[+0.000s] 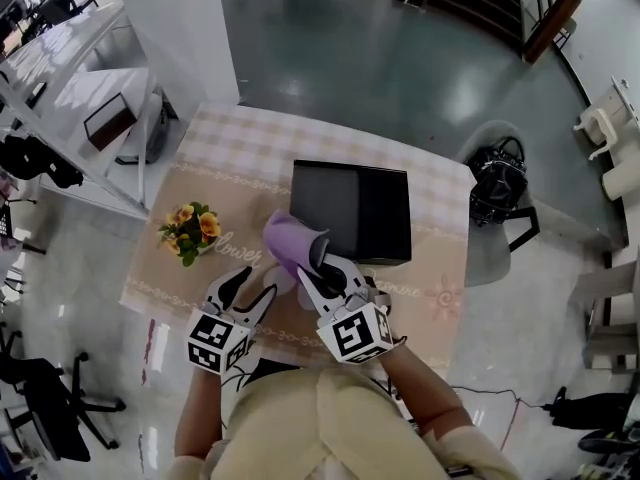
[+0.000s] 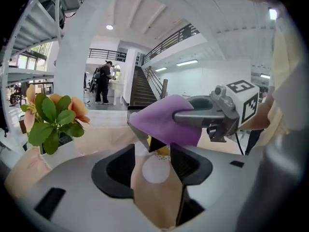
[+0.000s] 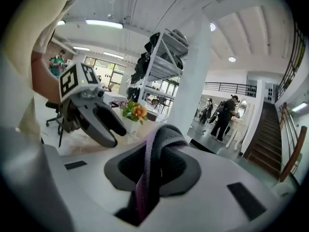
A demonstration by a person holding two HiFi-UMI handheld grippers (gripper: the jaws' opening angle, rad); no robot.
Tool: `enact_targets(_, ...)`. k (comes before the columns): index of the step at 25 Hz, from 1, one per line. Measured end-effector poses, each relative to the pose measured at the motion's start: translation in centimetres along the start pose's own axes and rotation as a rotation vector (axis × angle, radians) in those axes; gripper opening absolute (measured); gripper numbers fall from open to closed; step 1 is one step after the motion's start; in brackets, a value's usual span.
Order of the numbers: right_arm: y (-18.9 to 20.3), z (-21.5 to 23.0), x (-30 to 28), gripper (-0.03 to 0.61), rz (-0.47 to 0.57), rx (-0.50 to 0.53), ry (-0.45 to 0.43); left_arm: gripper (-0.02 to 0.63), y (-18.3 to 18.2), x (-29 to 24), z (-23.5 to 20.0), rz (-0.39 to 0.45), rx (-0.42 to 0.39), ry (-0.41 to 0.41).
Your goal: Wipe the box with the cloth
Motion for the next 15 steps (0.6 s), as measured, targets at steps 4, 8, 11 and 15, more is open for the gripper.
enact_targets(4,2.5,-1.1,-0.9,0.077,-0.069,0.079,0.005,0.245,0.2,0.0,0.2,-0.009,-0.003,0.003)
enact_targets(8,4.2,-1.1,-1.2,0.077,-0.121,0.06,0.011,0.245,0.3,-0.2,0.3,-0.02,-0.012,0.011)
enact_targets(11,4.9,-0.6,-1.1,0.077,-0.152,0.042,0.028,0.244,0.4,-0.4,0.6,-0.03,-0.019,0.021)
enact_targets(15,5.5,0.0,-0.5,0.077,-0.184,0.019,0.058,0.244,0.3,-0.9,0.9,-0.041,-0.03,0.034)
Point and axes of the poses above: the fingertips, and each gripper's own axes: x backward along the fingers, z to its right, y out of its underside, the point moved 2 cm from there along x, backward along the fingers, and after that the axes turned 1 degree about y, right-handed, at the moved point
